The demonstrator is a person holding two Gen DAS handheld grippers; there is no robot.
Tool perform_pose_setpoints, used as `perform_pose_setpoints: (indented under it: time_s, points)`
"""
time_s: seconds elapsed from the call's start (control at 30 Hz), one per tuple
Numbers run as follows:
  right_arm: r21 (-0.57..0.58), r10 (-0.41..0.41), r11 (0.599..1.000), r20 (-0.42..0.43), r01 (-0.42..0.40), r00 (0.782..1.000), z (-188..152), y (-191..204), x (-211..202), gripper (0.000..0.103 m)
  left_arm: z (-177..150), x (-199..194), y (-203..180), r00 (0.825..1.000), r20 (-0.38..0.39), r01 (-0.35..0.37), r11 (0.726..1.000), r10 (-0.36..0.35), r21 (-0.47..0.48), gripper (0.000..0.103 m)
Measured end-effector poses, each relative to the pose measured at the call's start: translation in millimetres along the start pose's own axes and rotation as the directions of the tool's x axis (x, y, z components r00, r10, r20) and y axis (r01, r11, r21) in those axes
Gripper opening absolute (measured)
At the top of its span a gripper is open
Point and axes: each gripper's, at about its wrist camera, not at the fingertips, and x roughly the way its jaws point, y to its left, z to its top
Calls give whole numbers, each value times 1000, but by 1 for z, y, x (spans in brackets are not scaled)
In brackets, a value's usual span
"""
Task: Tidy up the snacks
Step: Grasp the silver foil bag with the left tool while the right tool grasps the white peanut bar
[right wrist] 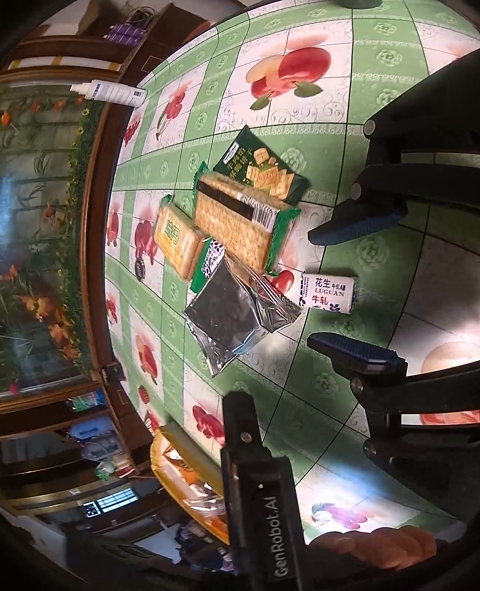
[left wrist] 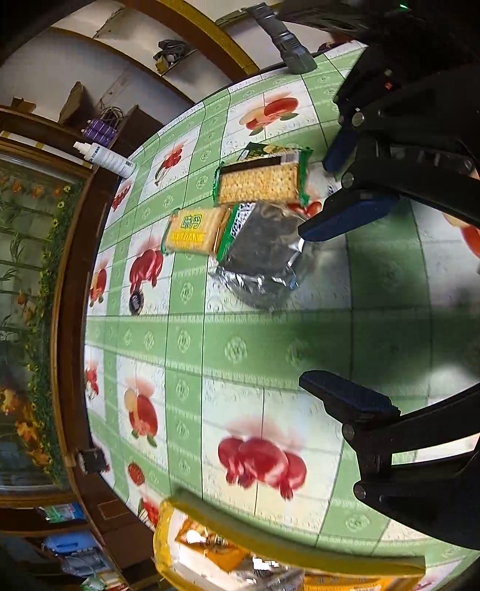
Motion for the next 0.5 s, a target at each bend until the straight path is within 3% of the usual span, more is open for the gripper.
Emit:
perform_pose_setpoints:
  time_s: [0.23, 0.33, 0.47, 0.5]
  points:
    - [19, 17, 1000, -20, -17, 1000, 0, -10, 7, 34, 17, 40, -15, 997, -74, 30, 996, -37, -86, 72]
    - [26, 28, 999, -19, -28, 999, 1, -15, 7, 34, 20, 49, -18, 996, -69, 39, 992, -47, -121, 76]
    - [25, 32, 999, -21, -31, 999, 3, -17, 8, 34, 19, 48, -24, 999, -37, 11, 998, -14, -64, 79]
    - [22, 25, 999, -21, -24, 999, 3, -18, 8, 30, 19, 47, -23, 999, -30, 18, 999, -20, -51, 74]
